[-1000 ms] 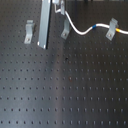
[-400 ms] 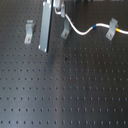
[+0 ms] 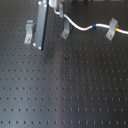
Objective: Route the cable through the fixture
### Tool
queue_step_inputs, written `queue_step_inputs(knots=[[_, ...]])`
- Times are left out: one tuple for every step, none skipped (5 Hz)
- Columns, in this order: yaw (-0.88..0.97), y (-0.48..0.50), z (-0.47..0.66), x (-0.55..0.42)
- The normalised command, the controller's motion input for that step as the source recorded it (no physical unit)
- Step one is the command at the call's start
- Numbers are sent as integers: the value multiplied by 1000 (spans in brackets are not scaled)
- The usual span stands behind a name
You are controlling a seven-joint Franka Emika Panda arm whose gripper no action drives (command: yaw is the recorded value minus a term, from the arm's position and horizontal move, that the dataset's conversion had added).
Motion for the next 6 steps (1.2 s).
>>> queue_step_inputs(knots=[[151,149,250,-191],[71,180,441,-38],[63,38,34,-33],[0,1,36,1],[0,188,455,105],[29,6,0,3]])
